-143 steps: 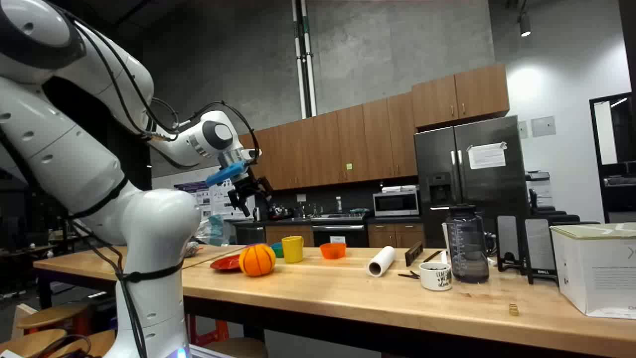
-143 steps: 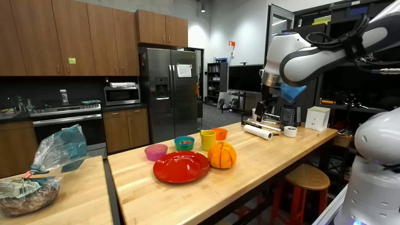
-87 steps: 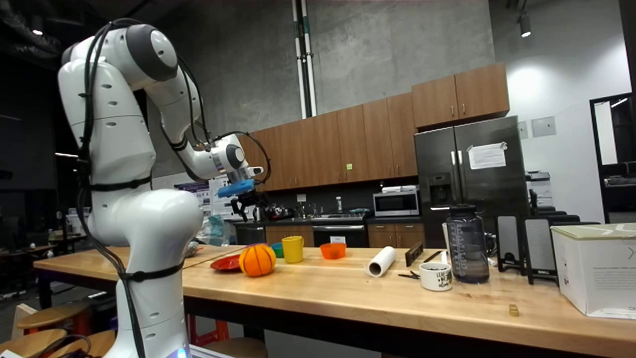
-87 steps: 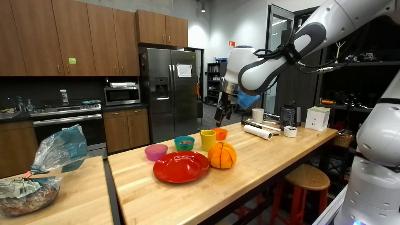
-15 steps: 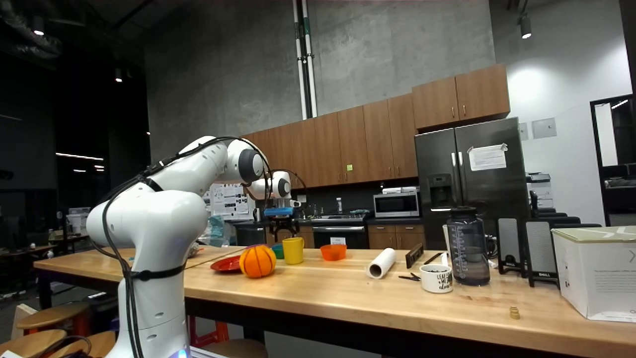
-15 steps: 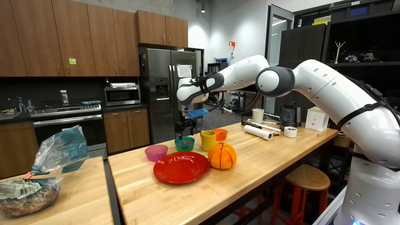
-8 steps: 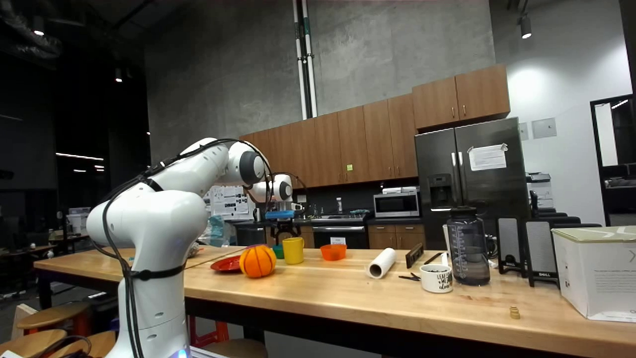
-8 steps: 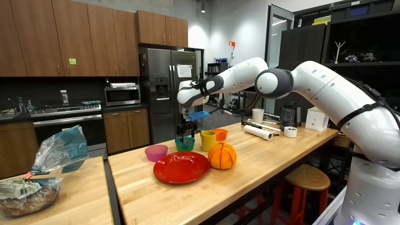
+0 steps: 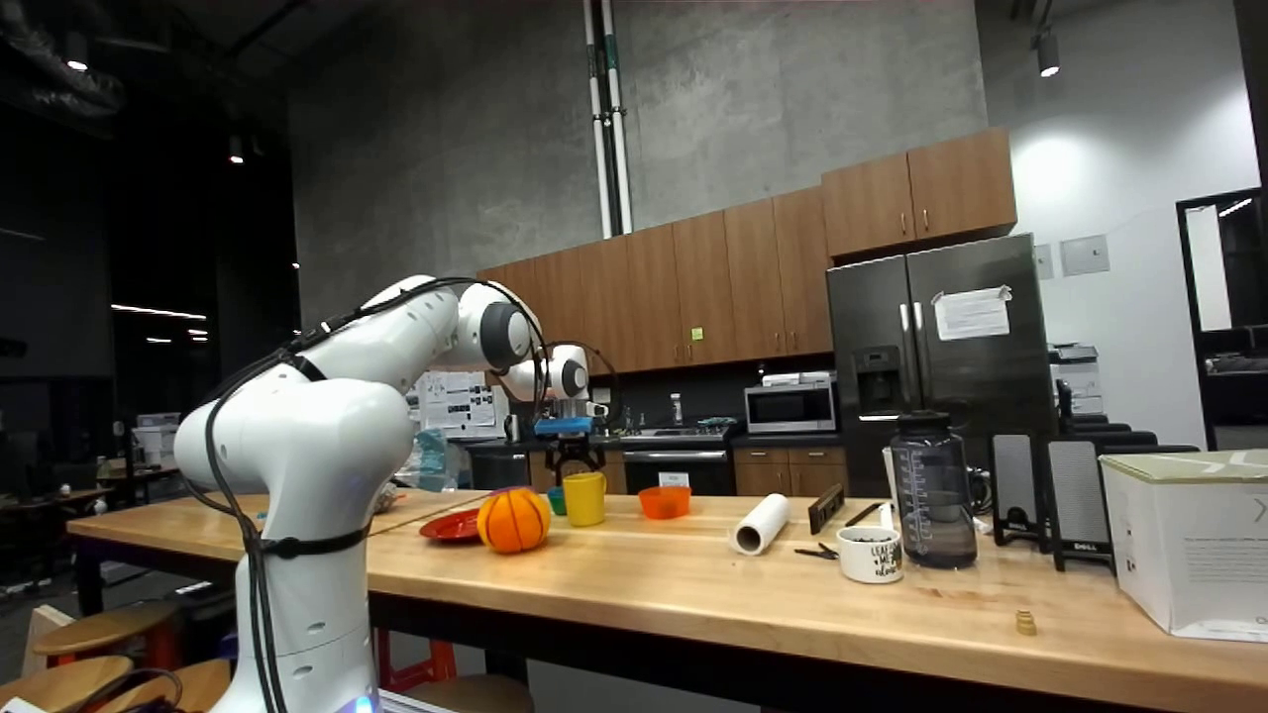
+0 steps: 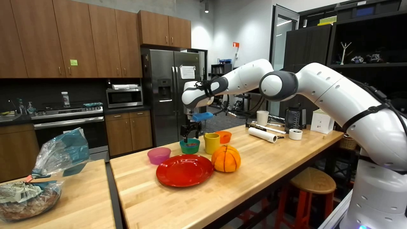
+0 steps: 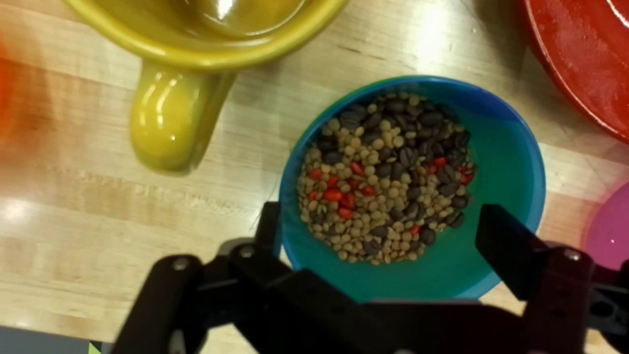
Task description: Pour the contents of the blue bowl into the purple bow
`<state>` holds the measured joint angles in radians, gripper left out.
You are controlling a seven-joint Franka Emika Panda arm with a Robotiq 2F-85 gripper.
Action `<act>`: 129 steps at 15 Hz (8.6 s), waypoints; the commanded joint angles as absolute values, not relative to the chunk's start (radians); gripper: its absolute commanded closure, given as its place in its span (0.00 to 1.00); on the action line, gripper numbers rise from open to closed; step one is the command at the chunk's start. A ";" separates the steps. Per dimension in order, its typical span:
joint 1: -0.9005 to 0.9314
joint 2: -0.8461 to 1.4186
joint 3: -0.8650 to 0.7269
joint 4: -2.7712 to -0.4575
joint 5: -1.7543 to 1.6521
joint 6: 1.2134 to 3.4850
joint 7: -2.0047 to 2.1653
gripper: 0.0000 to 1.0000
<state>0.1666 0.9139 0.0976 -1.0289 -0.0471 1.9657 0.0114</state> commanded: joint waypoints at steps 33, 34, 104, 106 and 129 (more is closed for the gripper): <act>0.164 0.971 0.086 -0.907 -0.018 1.891 0.011 0.98; 0.169 0.969 0.084 -0.900 -0.022 1.889 0.015 0.98; 0.655 1.164 -0.249 -0.516 -0.600 1.760 0.230 0.98; 0.663 1.167 -0.258 -0.516 -0.613 1.761 0.242 0.98; 0.748 1.190 -0.331 -0.535 -0.736 1.765 0.339 0.98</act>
<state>0.7363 1.1820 -0.3076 -0.5493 -0.7125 1.7782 0.3237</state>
